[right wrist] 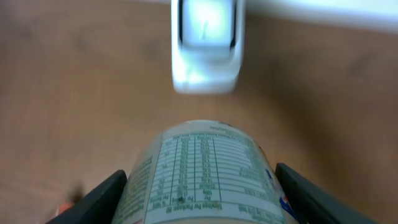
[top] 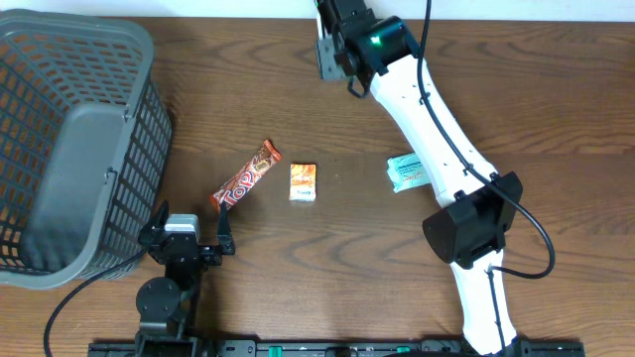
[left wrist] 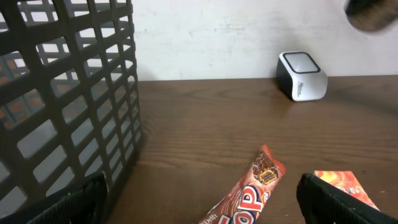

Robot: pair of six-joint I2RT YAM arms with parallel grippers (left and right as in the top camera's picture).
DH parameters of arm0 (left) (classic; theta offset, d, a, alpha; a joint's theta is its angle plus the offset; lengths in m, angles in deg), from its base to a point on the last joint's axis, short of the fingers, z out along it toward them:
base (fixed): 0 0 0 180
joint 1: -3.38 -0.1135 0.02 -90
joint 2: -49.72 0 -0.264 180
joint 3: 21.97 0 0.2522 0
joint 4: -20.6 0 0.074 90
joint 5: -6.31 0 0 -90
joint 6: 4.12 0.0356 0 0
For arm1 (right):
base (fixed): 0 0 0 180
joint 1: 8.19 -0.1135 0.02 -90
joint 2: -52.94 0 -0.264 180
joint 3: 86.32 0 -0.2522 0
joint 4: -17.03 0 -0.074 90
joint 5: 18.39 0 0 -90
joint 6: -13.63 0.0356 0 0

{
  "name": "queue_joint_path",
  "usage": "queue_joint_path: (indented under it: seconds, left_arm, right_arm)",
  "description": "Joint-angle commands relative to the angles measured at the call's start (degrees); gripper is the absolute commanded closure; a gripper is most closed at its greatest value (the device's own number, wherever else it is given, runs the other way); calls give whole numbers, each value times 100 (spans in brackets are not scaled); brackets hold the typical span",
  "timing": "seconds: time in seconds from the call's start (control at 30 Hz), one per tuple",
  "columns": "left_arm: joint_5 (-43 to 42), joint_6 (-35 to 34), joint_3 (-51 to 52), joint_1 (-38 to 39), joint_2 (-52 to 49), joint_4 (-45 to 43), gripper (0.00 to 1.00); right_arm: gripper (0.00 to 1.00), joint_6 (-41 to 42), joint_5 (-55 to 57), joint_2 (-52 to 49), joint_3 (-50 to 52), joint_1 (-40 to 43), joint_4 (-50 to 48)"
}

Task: Scan the item barcode
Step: 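Carry the bottle to the white scanner and hold its label there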

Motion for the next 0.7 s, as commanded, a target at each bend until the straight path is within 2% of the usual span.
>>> queue_joint_path:
  seconds: [0.0,0.03,0.2,0.37,0.43,0.53,0.67]
  left_arm:
    - [55,-50,98,-24,39,219,2]
    - [55,-52,98,-24,39,219,2]
    - [55,-50,98,-24,39,219,2]
    - [55,-50,98,-24,39,219,2]
    - [52,-50,98,-24,39,219,2]
    - [52,-52,98,-24,39,219,2]
    - [55,-52,98,-24,39,219,2]
  right_arm:
    - [42,-555,855,42,149,63,-820]
    - [42,-595,850,42,306,101,-1436]
    - [49,-750,850,39,1005,254,-3152]
    - [36,-1394,846,35,2046,396,-5230]
    - [37,-1484,835,35,2280,422,-5598]
    - [45,-1679,804,33,2557,439,-6030]
    - [43,-1939,584,28,2850,439,-6393]
